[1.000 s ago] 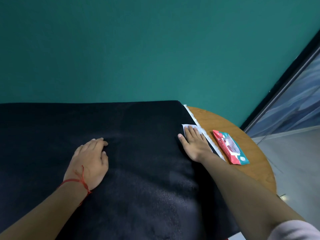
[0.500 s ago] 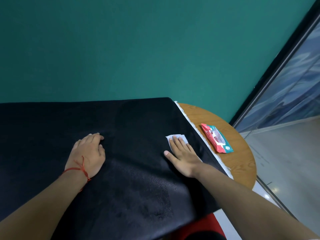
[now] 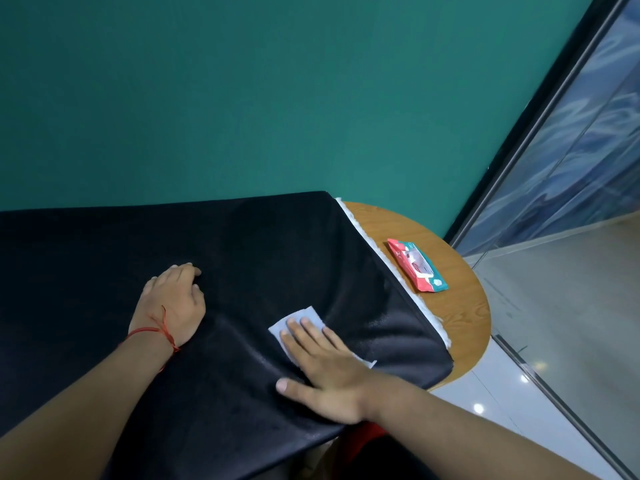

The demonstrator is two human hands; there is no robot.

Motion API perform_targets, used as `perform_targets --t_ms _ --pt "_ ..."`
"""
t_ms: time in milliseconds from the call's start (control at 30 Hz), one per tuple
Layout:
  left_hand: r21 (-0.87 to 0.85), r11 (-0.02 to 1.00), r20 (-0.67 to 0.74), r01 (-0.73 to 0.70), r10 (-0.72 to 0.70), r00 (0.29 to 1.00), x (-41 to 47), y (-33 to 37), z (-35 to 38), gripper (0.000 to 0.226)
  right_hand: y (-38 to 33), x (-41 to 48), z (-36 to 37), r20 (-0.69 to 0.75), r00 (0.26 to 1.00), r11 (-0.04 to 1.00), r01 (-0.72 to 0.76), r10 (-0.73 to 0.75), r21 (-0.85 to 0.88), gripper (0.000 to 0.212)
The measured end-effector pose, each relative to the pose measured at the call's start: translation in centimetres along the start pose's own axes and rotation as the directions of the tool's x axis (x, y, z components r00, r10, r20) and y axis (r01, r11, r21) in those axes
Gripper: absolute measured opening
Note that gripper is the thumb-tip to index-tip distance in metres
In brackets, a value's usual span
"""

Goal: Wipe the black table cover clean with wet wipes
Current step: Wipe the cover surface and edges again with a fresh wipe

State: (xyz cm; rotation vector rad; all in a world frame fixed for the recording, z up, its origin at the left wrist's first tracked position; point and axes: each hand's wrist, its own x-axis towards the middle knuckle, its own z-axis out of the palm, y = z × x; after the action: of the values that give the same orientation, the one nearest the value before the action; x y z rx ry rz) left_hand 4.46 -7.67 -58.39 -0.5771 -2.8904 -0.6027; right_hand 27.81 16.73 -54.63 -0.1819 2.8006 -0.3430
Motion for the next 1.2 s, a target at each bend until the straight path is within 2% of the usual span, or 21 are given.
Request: perform_targets --t_ms 267,333,367,400,467,533,600,667,733,867,1000,1100,1200 --pt "-0.007 1.0 -0.007 0.001 -0.001 1.0 0.0 0.3 0.0 0.034 -7.1 -3.8 3.0 -0.014 0.994 0.993 0.109 -0.109 0.053 0.103" --pt "-0.014 1.0 -0.011 -0.001 0.001 1.0 0.0 0.5 -0.2 0.034 -8.6 -3.9 4.5 -0.014 0.993 0.993 0.119 -0.119 -0.012 0.106" --pt "-0.016 1.0 -0.012 0.0 0.0 1.0 -0.1 0.6 -0.4 0.034 -9.4 -3.7 5.3 0.079 0.993 0.996 0.088 -0.085 -0.032 0.102" --pt "-0.015 1.0 -0.012 -0.001 0.0 1.0 -0.1 0.7 -0.5 0.034 -10.2 -3.4 6.3 0.083 0.996 0.999 0.032 -0.028 -0.04 0.098" --pt "-0.013 1.0 -0.008 0.0 0.0 1.0 -0.3 0.8 -0.7 0.035 -11.8 -2.8 7.9 0.024 1.0 1.0 -0.02 0.02 -0.007 0.094" --pt "-0.015 1.0 -0.005 0.0 0.0 1.0 -0.4 0.7 -0.7 0.035 -12.7 -3.1 7.3 -0.028 0.999 0.999 0.03 -0.03 -0.018 0.088" --pt "-0.023 1.0 0.002 0.009 -0.009 1.0 -0.5 0.5 -0.7 0.035 -12.8 -3.3 6.2 -0.158 0.984 0.993 0.093 -0.08 0.074 0.081" --pt "-0.027 1.0 0.005 0.013 -0.013 1.0 -0.3 0.4 -0.7 0.035 -12.0 -3.7 4.9 -0.095 0.995 0.975 0.052 -0.032 0.218 0.084" --pt "-0.027 1.0 0.011 0.014 -0.014 1.0 -0.3 0.5 -0.7 0.035 -10.9 -4.1 3.8 -0.09 0.995 0.968 -0.018 0.042 0.249 0.089" --pt "-0.015 1.0 0.004 0.004 -0.004 1.0 -0.3 0.4 -0.5 0.036 -7.9 -4.8 2.5 0.006 0.985 0.883 -0.157 0.172 0.442 0.067" --pt "-0.021 1.0 -0.023 -0.017 0.017 1.0 -0.3 0.6 -0.6 0.036 -4.7 -6.1 1.2 0.013 0.967 0.807 -0.221 0.255 0.548 0.056" --pt "-0.01 1.0 -0.014 -0.017 0.016 1.0 -0.2 0.6 -0.5 0.037 -2.8 -6.8 0.7 0.002 0.952 0.694 -0.224 0.306 0.684 0.05" --pt "0.034 0.999 0.011 -0.022 0.022 1.0 -0.5 0.3 -0.5 0.039 -1.2 -6.5 0.4 -0.007 0.947 0.649 -0.214 0.321 0.73 0.044"
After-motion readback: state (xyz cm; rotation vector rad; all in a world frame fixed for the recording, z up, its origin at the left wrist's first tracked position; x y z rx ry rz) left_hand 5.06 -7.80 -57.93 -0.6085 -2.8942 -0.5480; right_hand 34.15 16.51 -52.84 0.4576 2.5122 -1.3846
